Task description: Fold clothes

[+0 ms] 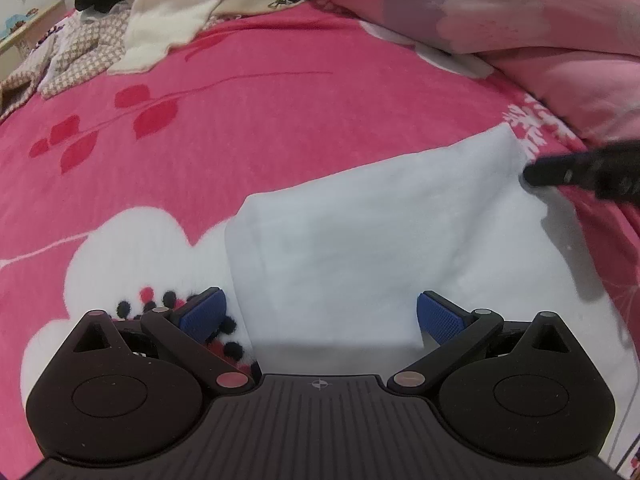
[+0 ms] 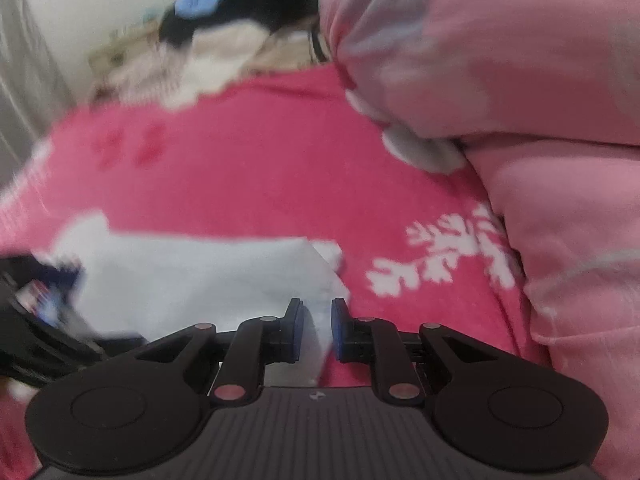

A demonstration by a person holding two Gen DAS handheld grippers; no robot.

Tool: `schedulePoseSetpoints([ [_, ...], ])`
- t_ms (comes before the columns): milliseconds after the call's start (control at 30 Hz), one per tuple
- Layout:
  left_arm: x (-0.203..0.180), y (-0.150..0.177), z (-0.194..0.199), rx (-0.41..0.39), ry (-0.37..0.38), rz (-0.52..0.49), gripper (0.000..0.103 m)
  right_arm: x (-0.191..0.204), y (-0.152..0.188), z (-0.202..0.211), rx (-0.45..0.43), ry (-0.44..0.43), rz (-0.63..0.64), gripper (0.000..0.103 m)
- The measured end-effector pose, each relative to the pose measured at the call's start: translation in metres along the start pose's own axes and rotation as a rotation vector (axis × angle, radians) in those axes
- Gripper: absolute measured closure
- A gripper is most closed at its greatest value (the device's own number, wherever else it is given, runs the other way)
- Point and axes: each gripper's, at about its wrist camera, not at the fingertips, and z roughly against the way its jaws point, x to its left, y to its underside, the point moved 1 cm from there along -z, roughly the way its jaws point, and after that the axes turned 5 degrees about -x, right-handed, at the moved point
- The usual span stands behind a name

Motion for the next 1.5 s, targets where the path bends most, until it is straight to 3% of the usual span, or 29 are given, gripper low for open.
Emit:
schedulePoseSetpoints([
  [100, -0.001, 0.001, 0.0, -0.002, -0.004, -0.001, 0.0, 0.01, -0.011, 0.001, -0.033, -0.03, 0.034, 0.087],
  [400, -0.002, 0.001, 0.001, -0.003, -0.01, -0.001, 0.0, 0.004, -0.009, -0.041, 0.04, -0.008, -0.071, 0.088],
  [967, -0.001, -0.001, 0.001, 0.005, -0.01, 0.008, 0.0, -0.012, -0.011, -0.037, 0.034, -0.002, -0.174, 0.088],
  [1233, -0.003, -0.001, 0.001, 0.007, -0.014, 0.013, 0.0, -0.011, -0.016, -0.01, -0.017, -0.042, -0.207, 0.085],
  [1367, -0.002, -0.001, 0.0, 0.007, -0.015, 0.012, 0.0, -0.002, -0.01, -0.004, 0.006, -0.078, -0.176, 0.085],
  [1500, -0.002, 0.0, 0.0, 0.008, -0.018, 0.013, 0.0, 0.003, -0.002, -0.015, 0.062, -0.051, -0.144, 0.085],
])
